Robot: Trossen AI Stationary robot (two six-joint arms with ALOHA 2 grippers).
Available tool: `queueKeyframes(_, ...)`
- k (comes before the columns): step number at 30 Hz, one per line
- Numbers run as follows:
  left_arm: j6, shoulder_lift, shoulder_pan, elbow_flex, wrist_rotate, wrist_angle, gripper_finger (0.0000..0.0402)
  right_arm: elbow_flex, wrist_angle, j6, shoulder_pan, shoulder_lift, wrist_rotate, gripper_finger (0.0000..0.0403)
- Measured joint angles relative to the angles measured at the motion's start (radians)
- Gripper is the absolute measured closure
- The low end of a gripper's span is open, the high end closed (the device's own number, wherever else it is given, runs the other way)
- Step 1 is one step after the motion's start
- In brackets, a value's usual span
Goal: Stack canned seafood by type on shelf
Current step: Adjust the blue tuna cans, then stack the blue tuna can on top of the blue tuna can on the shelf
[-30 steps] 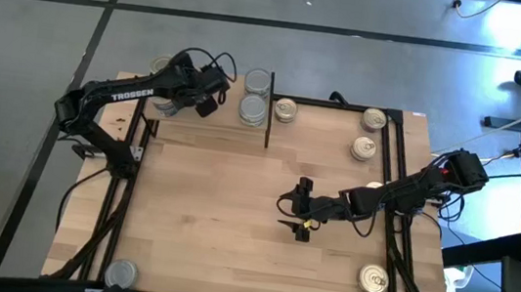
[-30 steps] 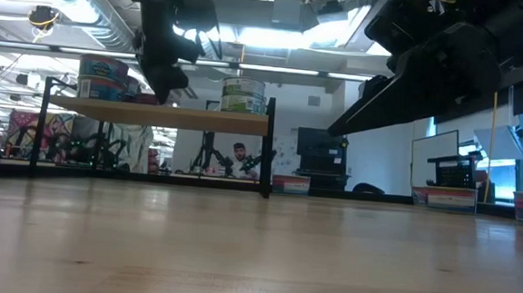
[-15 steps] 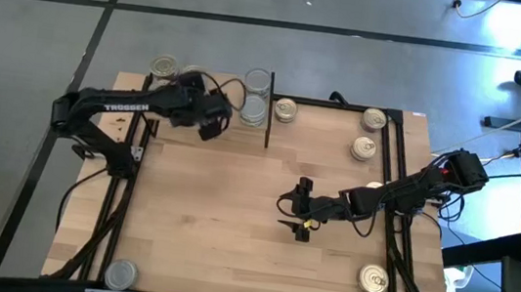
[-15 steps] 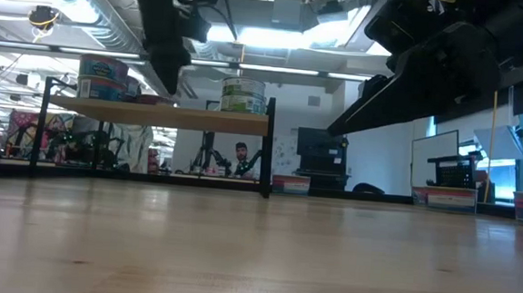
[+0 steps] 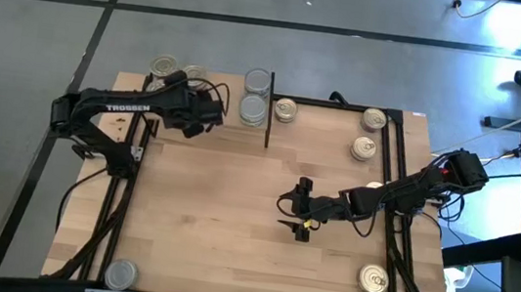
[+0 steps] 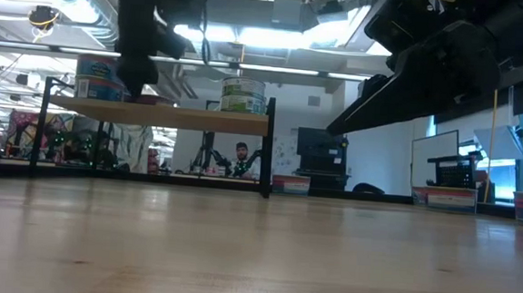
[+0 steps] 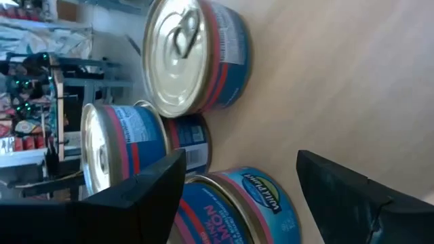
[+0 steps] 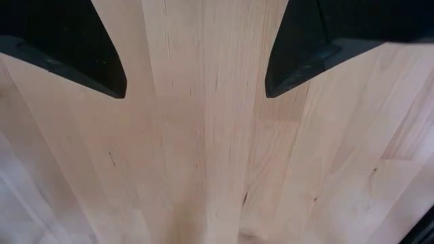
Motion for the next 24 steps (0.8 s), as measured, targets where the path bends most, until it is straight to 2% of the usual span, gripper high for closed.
queueKeyframes(9,-0.045,0.000,0.018,0.000,-0.003,-0.092,0.0123,0.000,0.000,0.000,0.000,0.000,0.000,0.0052)
queueKeyframes(13,-0.044,-0.005,-0.018,0.000,-0.003,-0.081,0.0123,0.000,0.000,-0.003,0.000,0.000,0.000,0.0052)
queueKeyframes(20,-0.095,-0.021,-0.172,0.102,0.009,-0.040,0.0123,0.000,0.000,-0.004,0.000,0.000,0.005,0.0052)
queueKeyframes(24,-0.114,-0.040,-0.308,0.124,0.066,0.078,0.0123,0.000,-0.001,-0.004,0.000,0.000,0.047,0.0052)
